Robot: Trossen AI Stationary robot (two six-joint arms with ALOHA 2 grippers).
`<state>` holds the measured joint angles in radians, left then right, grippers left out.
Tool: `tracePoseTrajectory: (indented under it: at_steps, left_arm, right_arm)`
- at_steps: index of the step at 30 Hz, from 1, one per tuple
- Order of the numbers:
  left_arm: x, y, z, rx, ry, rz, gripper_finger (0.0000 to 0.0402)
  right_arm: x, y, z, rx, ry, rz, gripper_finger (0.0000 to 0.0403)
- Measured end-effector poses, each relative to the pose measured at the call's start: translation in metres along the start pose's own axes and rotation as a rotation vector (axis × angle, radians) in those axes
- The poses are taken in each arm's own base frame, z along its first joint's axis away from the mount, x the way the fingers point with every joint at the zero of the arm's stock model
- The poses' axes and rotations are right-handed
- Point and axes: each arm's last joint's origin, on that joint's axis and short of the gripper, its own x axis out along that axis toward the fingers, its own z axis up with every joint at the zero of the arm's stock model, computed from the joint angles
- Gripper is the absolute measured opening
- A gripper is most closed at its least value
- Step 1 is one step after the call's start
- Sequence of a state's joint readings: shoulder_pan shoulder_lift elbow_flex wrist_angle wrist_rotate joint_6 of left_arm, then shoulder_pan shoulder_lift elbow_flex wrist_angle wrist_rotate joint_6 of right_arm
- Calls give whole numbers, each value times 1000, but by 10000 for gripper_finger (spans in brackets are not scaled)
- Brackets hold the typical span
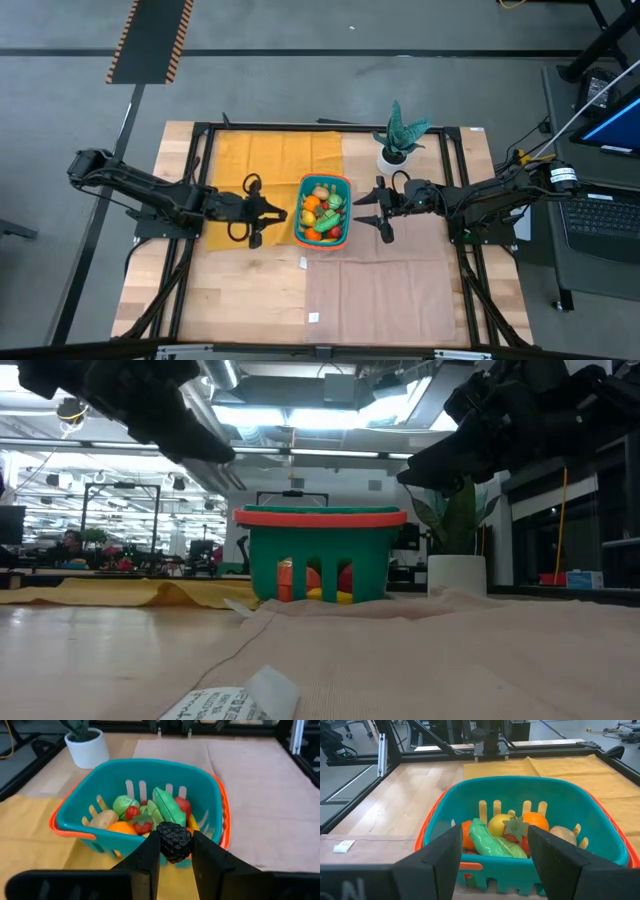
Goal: Pick and placing Produce into tupperware
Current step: Put the blackberry into the basket
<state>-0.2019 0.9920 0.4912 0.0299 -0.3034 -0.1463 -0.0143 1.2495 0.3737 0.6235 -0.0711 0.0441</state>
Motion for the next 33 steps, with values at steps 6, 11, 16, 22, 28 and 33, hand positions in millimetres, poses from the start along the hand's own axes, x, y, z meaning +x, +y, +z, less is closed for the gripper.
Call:
tracePoseTrajectory:
  at_steps: [6, 11, 16, 22, 28, 33]
  left_arm:
    - [2, 0, -6, -11, -50, -17, 80]
    - [2, 0, -7, -3, -89, -21, 78]
    - [4, 1, -3, -16, -125, -30, 84]
    - [20, 7, 3, 26, -201, -141, 78]
    - [44, 19, 0, 13, -228, -188, 85]
    - [65, 26, 0, 4, -220, -220, 83]
  right_arm:
    - [0, 0, 0, -5, 0, 0, 225]
    - [0, 0, 0, -22, -2, 0, 225]
    - [0, 0, 0, -27, -3, 0, 225]
    - [0, 0, 0, -27, -3, -1, 225]
    - [0, 0, 0, -23, -3, -1, 225]
    - [0, 0, 0, -23, -2, -1, 225]
